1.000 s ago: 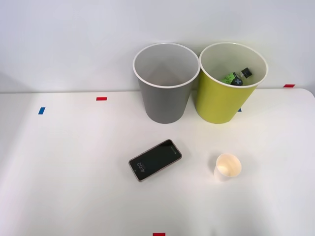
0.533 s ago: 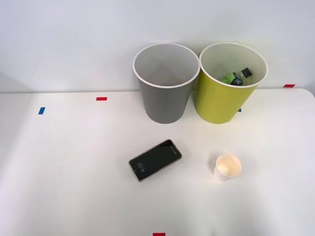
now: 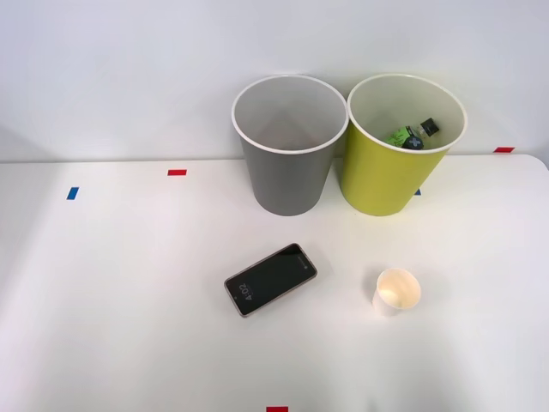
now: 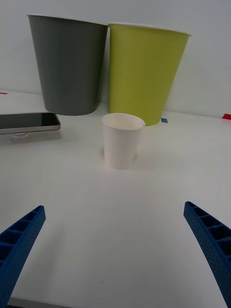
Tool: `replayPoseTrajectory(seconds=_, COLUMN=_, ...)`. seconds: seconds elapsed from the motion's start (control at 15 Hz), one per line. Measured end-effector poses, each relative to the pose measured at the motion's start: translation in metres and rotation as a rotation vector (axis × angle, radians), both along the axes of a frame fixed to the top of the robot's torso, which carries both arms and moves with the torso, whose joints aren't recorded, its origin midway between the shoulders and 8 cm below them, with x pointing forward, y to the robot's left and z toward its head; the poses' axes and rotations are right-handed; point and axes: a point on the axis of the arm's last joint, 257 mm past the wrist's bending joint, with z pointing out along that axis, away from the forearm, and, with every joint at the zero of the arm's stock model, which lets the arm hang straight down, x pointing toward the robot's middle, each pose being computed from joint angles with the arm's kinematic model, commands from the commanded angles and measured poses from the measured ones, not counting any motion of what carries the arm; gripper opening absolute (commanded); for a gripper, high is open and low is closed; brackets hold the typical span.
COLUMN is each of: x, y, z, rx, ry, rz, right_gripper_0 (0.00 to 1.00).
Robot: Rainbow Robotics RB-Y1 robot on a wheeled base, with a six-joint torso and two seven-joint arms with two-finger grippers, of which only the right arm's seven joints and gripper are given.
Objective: Put cans in the gray bin, plastic bottles in the light green bin
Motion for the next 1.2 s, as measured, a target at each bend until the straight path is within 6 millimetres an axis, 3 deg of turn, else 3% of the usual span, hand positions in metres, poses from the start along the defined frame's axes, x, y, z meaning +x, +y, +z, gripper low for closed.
replayPoseTrajectory(seconds=1.2, x=0.0, y=0.0, z=0.0, rx=0.0, ry=0.0, rz=0.0, right_gripper_0=1.0)
